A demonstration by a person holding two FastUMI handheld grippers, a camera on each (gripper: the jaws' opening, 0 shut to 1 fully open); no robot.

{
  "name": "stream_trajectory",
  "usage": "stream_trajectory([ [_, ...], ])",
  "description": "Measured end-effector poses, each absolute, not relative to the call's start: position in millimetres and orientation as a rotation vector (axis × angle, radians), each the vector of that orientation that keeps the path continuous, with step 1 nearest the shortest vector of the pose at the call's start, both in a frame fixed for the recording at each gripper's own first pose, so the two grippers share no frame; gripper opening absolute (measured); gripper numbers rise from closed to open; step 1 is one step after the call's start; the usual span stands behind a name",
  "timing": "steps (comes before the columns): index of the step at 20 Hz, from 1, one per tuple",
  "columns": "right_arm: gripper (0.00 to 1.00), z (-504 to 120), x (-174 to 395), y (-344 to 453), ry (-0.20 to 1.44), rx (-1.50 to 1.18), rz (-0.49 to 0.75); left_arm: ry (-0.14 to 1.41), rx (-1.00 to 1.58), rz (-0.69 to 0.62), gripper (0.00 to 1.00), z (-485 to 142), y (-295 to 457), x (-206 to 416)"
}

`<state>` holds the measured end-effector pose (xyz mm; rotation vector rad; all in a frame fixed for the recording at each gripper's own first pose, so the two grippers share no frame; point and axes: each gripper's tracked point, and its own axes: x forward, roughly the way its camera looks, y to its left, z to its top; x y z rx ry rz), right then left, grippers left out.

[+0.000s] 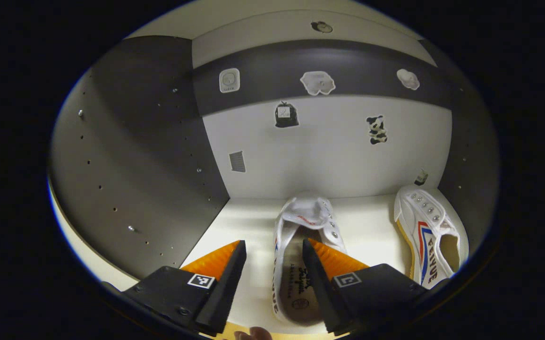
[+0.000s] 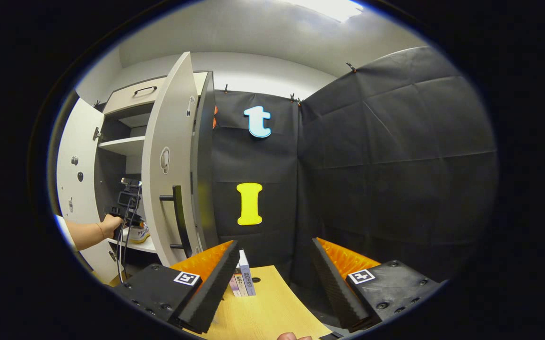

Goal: Grab one shoe with the right hand and put it into the shoe cabinet, grab the other shoe with the left hand and put it into the shoe cabinet; then close the right door with the right hand and the left door with the left hand.

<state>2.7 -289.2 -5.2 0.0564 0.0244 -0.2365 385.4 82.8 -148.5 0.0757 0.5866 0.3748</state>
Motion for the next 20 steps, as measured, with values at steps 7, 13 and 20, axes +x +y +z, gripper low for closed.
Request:
stream_trajectory([
  [7,0.98,-1.9,-6.7,-267.9,0.029,0.076,-0.202,0.452,0.12,0.299,0.89,-92.3,51.8,336.2],
  [13,0.98,-4.6,-1.7,-250.1,0.06,0.099,-0.174,0.316,0.097,0.208,0.88,-39.1,12.9,267.6],
  [20,0.97,-3.4,23.8,-239.3,0.057,0.094,-0.14,0.207,0.087,0.155,0.89,-3.1,-5.7,171.5],
])
